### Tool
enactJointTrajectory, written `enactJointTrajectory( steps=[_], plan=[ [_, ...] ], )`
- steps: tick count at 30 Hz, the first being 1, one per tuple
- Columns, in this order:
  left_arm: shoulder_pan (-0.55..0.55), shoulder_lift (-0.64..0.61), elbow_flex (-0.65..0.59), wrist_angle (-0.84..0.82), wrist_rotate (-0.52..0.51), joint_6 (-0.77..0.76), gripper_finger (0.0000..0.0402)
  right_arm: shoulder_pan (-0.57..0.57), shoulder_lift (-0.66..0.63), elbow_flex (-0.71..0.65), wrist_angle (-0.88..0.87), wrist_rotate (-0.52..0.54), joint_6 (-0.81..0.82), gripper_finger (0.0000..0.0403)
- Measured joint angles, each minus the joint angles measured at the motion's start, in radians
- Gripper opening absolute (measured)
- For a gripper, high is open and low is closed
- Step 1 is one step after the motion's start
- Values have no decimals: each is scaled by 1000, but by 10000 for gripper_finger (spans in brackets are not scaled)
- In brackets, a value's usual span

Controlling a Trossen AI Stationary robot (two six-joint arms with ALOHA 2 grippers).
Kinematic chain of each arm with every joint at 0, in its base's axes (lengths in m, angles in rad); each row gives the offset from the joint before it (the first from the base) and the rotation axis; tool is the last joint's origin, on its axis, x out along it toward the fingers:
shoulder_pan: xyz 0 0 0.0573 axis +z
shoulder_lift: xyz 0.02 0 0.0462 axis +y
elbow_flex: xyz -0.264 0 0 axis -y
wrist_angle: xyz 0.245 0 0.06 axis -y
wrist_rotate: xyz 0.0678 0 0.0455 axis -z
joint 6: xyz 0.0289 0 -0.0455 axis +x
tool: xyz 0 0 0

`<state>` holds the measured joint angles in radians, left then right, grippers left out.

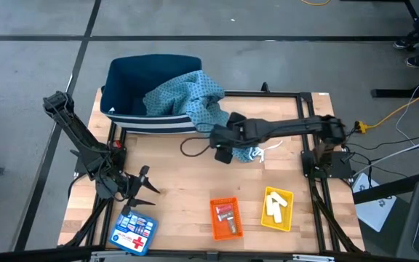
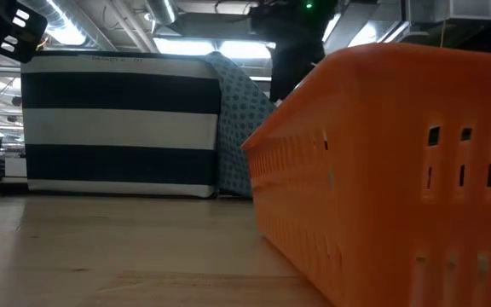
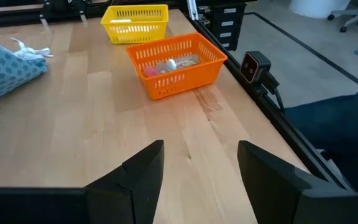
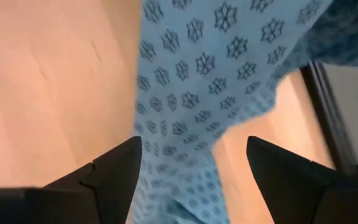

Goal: Pick & Place Medicine items
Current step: Put the patient gown into the blue bin

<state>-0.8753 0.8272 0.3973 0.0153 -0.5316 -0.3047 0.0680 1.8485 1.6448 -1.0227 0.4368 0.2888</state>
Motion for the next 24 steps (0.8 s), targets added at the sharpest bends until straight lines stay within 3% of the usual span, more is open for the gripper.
enactJointTrajectory(
  steps=[8, 12, 15, 19, 24],
  plan=[
    [0, 0, 0, 2, -9, 2, 200, 13, -301, -351, 270, 39, 75, 290],
    [0, 0, 0, 2, -11, 2, 200, 24, -409, -598, 564, -17, 134, 290],
    [0, 0, 0, 2, -19, 2, 200, 42, -425, -737, 781, -45, 148, 290],
    [0, 0, 0, 2, -22, 2, 200, 45, -417, -817, 972, -53, 168, 290],
    [0, 0, 0, 2, -22, 2, 200, 49, -372, -839, 1012, -33, 169, 290]
  ],
)
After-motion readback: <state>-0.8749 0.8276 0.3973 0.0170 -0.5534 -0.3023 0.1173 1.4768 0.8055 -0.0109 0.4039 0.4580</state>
